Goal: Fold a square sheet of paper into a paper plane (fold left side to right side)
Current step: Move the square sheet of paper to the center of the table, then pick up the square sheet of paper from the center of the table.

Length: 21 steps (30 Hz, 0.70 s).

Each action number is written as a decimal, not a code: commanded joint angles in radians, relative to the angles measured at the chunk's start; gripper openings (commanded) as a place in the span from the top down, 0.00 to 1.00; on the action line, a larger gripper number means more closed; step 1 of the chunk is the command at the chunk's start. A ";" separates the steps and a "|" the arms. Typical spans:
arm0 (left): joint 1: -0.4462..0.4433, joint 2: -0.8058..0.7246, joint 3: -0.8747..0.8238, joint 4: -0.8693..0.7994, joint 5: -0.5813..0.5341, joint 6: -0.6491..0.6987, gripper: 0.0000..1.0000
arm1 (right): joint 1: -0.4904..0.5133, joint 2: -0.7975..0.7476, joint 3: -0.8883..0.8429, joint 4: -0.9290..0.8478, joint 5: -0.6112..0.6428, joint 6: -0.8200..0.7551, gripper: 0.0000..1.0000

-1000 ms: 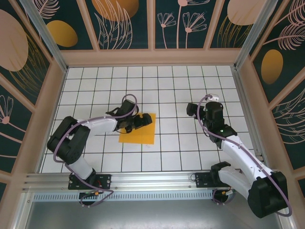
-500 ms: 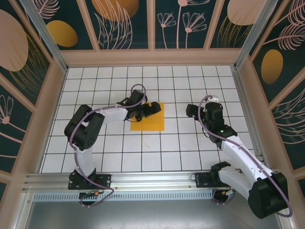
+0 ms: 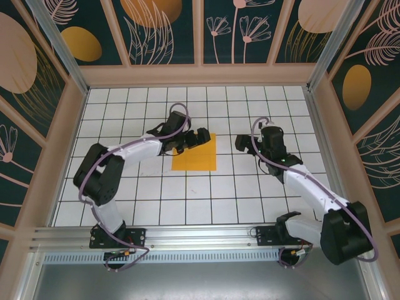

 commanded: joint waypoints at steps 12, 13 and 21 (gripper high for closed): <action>0.059 -0.098 -0.221 0.014 0.017 0.055 0.02 | 0.119 0.552 0.392 0.056 -0.069 0.065 0.08; 0.059 -0.088 -0.227 0.025 0.026 0.052 0.01 | 0.125 0.589 0.425 0.050 -0.070 0.065 0.09; 0.060 -0.052 -0.289 0.074 0.054 0.029 0.01 | 0.160 0.825 0.632 -0.035 -0.058 0.053 0.13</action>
